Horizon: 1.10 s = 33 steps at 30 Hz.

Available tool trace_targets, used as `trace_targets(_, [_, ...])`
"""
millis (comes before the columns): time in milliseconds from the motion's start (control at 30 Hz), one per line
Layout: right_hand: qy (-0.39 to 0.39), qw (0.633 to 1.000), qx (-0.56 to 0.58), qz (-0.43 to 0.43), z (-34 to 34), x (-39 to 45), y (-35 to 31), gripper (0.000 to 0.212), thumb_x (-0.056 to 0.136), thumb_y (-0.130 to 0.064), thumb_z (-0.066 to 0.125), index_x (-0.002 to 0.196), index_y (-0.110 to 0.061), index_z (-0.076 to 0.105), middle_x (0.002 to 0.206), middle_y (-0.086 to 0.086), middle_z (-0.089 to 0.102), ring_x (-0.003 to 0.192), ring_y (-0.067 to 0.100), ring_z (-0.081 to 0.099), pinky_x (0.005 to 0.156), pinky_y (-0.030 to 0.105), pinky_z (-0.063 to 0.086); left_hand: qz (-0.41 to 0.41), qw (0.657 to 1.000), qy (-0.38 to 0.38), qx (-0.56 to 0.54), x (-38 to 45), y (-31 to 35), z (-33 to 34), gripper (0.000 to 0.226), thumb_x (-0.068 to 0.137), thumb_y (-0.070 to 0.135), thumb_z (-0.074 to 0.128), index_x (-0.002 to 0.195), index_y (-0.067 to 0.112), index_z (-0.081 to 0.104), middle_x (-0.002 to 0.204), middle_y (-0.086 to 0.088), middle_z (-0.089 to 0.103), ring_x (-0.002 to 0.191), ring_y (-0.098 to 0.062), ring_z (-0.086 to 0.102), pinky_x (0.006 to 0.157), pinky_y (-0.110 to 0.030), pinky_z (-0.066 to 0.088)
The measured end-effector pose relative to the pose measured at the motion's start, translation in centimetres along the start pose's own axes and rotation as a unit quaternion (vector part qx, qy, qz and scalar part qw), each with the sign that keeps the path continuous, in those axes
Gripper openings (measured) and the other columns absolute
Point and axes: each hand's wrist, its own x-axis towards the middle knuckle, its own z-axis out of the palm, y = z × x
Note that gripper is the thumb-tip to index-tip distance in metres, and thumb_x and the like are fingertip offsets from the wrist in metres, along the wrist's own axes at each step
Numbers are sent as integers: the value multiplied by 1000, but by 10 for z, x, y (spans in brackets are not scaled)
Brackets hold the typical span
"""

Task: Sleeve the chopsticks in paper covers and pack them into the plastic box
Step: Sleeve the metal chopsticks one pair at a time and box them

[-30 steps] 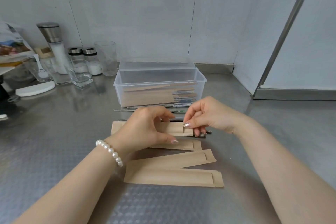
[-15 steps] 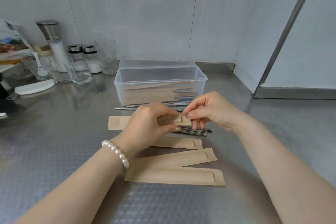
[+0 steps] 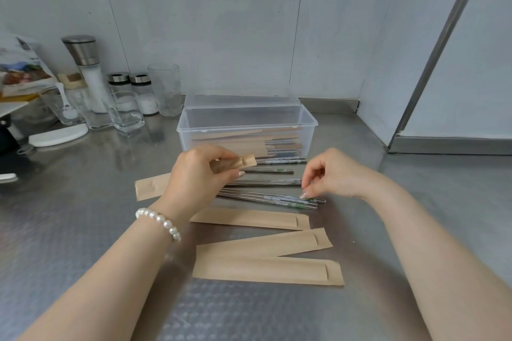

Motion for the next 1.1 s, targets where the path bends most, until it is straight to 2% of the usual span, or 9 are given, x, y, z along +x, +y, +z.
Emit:
trace_targets(200, [-45,998,-42,9,5,-1,-2,25,64,-14,83,57,-18,60,37,-14,44,38,0,38,43,13,29,-4,1000,-27,9,-3,3,3,23,68,27,78,90,23,71,80,12,63,78,-9,56,74,-24,44])
trace_targets(267, [-5,998,-56,19,6,4,3,25,69,-12,80,58,-19,59,43,-12,46,42,0,40,47,16,31,-5,1000,-26,11,-3,4,3,23,68,27,78,90,23,71,79,13,62,79,-10,57,76,-26,45])
trace_targets(400, [122,990,-61,26,4,14,17,27,77,-8,71,59,-24,57,58,-8,49,56,6,43,63,23,36,-8,1000,-26,8,-3,4,3,22,69,25,78,90,22,71,79,12,62,81,-12,59,78,-28,47])
trace_targets(533, [163,986,-22,27,1,17,27,21,80,-4,65,67,-20,62,57,-7,47,57,8,41,59,23,35,-9,1000,-27,4,-3,4,2,23,69,25,78,90,20,71,79,10,63,79,-11,58,77,-26,47])
trace_targets(700, [160,987,-12,27,3,19,29,17,80,-3,66,71,-19,65,60,-3,50,58,10,42,60,23,35,-18,1000,-26,4,-3,3,2,21,70,25,78,89,21,71,78,9,64,77,-12,57,74,-26,45])
trace_targets(767, [139,990,-1,13,5,18,28,18,78,-4,69,70,-20,66,63,1,53,59,12,42,59,24,35,-19,999,-25,7,-3,2,2,20,70,24,77,88,21,71,77,9,63,76,-12,57,73,-26,45])
trace_targets(867, [99,995,11,-13,11,16,21,23,76,-7,73,66,-26,64,58,-5,50,55,8,39,56,21,33,-15,1000,-20,12,-2,2,1,19,71,24,77,88,20,71,77,8,64,76,-13,58,73,-27,46])
trace_targets(1000, [83,996,-17,-19,18,19,20,16,75,-14,75,77,-28,68,69,-6,55,58,6,42,57,20,33,-17,999,-23,15,-2,2,1,20,71,23,77,89,19,71,80,5,67,77,-15,58,74,-27,46])
trace_targets(1100, [93,995,-19,-9,19,20,23,11,76,-14,74,86,-19,74,77,-4,58,63,6,46,61,20,37,-21,999,-38,30,-2,3,1,22,69,21,78,90,19,71,80,7,64,79,-13,57,74,-23,42])
